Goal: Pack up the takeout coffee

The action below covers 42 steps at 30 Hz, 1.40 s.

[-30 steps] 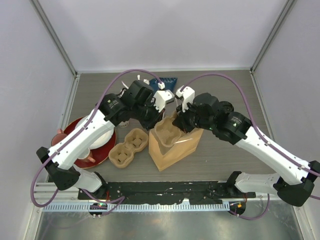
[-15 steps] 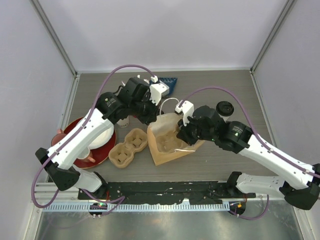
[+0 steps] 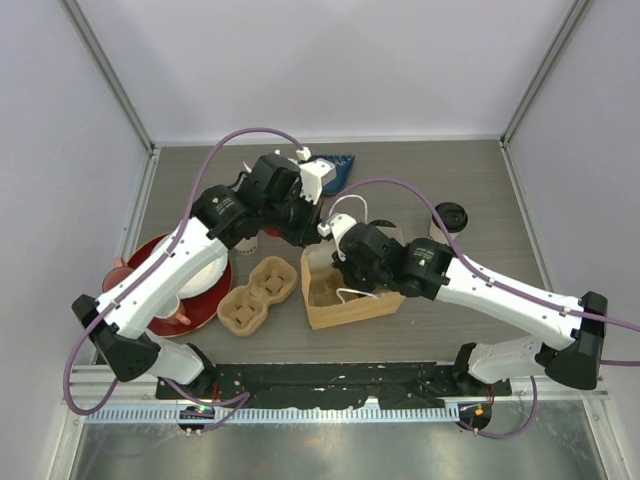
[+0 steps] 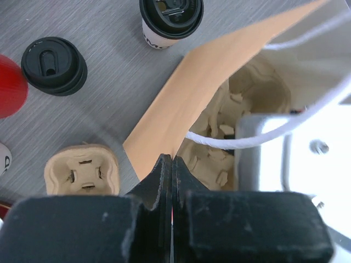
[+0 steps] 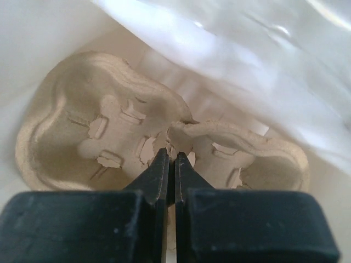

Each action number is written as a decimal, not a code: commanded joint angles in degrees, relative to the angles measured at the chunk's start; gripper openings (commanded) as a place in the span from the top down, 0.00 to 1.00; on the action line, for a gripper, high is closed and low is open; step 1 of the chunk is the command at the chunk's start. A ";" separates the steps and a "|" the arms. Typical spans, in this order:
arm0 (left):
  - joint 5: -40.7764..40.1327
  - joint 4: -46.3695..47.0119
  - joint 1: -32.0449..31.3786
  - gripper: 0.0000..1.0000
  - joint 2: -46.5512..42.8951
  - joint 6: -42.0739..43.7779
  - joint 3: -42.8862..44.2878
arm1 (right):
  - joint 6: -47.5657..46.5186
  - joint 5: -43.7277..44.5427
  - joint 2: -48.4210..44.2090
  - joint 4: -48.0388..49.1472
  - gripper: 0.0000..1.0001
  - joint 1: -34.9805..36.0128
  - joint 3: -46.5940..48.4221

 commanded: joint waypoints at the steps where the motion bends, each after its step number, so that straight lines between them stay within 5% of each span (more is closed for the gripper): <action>1: -3.07 5.67 0.37 1.00 -0.57 -3.42 0.39 | 5.37 2.82 -0.22 -1.54 0.99 2.53 1.98; 14: -7.39 6.73 3.80 1.00 -2.59 -7.55 1.80 | 12.42 0.35 -2.77 -5.40 0.99 2.35 -6.39; 27: 1.06 8.58 3.80 1.00 -2.15 -11.24 -0.40 | 13.29 7.65 6.63 -13.40 0.99 2.61 0.74; 42: 10.47 10.15 3.71 1.00 -6.02 -5.97 -10.84 | 13.47 0.00 9.89 -6.64 0.99 -1.25 -3.22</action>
